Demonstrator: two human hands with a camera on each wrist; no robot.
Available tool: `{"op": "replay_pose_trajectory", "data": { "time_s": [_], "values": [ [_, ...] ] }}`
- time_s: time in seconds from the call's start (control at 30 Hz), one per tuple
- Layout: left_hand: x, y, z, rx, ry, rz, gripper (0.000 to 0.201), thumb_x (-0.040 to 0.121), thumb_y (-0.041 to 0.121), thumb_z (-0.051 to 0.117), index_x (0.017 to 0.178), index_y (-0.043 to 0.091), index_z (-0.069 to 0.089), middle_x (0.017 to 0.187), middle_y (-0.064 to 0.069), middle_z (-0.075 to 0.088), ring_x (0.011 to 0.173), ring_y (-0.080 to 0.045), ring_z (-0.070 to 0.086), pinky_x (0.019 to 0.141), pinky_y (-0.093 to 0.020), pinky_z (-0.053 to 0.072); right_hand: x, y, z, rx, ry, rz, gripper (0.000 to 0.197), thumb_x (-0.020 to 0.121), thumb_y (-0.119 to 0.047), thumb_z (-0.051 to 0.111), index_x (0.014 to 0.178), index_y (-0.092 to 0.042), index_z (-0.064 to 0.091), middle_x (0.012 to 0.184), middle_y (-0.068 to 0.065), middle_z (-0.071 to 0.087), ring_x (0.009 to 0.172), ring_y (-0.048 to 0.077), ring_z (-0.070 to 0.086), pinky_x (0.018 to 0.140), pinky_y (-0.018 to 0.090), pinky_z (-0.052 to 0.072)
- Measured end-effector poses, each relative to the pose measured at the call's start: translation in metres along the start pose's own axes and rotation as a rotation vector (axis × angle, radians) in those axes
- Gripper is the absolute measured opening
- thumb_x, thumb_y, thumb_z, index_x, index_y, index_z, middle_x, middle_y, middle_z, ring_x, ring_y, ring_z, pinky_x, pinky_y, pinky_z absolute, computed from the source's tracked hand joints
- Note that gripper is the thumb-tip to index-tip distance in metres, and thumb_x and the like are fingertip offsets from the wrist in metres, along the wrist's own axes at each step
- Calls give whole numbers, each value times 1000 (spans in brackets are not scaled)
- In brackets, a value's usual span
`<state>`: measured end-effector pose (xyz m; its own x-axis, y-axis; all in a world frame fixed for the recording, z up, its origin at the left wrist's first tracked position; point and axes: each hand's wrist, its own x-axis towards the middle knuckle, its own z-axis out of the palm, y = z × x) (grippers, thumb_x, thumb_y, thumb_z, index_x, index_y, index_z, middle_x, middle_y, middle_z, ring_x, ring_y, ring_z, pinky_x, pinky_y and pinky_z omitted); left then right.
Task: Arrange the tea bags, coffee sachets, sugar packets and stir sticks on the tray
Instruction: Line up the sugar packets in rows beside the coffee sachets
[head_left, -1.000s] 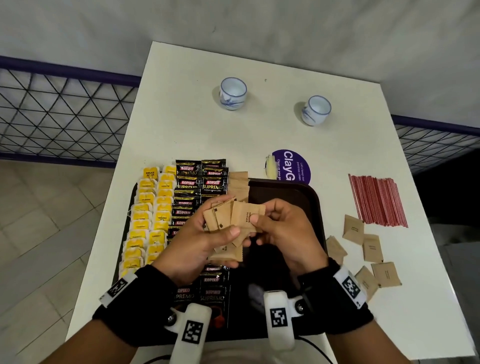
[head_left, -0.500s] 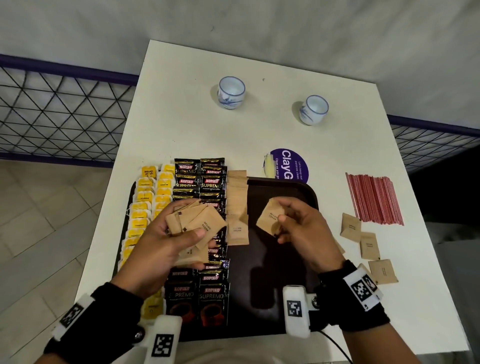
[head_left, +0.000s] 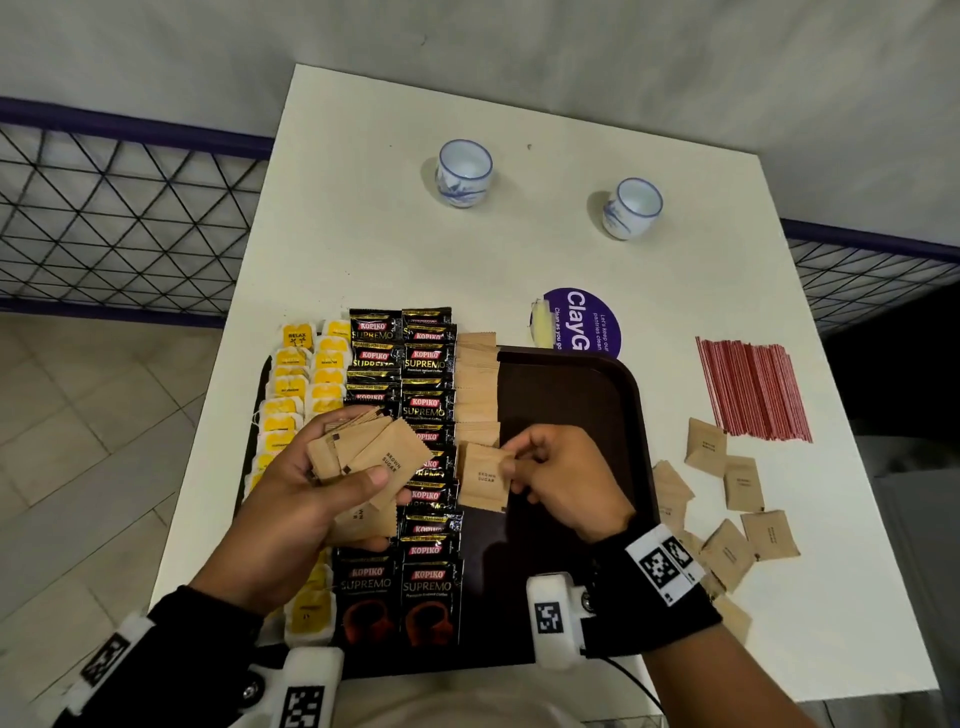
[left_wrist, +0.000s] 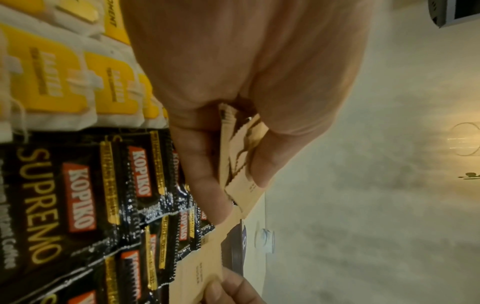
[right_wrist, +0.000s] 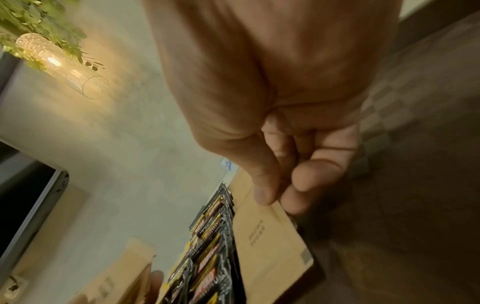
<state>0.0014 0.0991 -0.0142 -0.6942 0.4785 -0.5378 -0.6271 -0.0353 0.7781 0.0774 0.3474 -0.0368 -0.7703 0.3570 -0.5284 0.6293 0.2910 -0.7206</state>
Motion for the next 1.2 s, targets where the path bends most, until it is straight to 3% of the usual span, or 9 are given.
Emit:
{"op": "replay_pose_trajectory", "data": {
  "time_s": [0.2, 0.4, 0.73, 0.97, 1.2],
  "values": [
    [-1, 1, 2, -6, -3, -15, 55, 84, -1, 66, 129, 30, 59, 110, -10, 75, 92, -40, 75, 54, -44, 60, 4, -8, 8, -14, 15, 11, 18, 85, -5, 72, 75, -19, 67, 59, -1, 67, 54, 10, 62, 52, 28, 52],
    [-2, 5, 2, 3, -14, -9, 57, 82, 0, 67, 131, 29, 57, 112, -11, 75, 92, -41, 75, 54, -45, 60, 4, -8, 12, -34, 75, 19, 21, 83, -6, 72, 72, -22, 66, 57, -5, 67, 54, 7, 65, 56, 29, 56],
    [-4, 2, 5, 20, -46, -8, 56, 81, -1, 66, 128, 29, 58, 109, -14, 75, 89, -40, 75, 54, -46, 60, 4, -8, 12, -55, 88, 19, 22, 86, -2, 66, 77, -22, 67, 58, -14, 69, 56, 1, 66, 54, 20, 49],
    [-3, -2, 5, 11, -61, -20, 56, 83, -2, 66, 129, 29, 58, 110, -15, 74, 92, -41, 75, 55, -46, 60, 5, -8, 15, -59, 137, 20, 15, 82, -8, 69, 79, -22, 67, 70, 1, 70, 68, 20, 71, 65, 42, 61],
    [6, -6, 13, 19, -96, -37, 54, 88, -5, 66, 129, 28, 57, 113, -15, 74, 93, -42, 74, 54, -44, 61, 4, -10, 15, -29, 189, 15, 17, 81, -16, 75, 83, -26, 62, 77, 3, 69, 72, 24, 71, 67, 44, 60]
  ]
}}
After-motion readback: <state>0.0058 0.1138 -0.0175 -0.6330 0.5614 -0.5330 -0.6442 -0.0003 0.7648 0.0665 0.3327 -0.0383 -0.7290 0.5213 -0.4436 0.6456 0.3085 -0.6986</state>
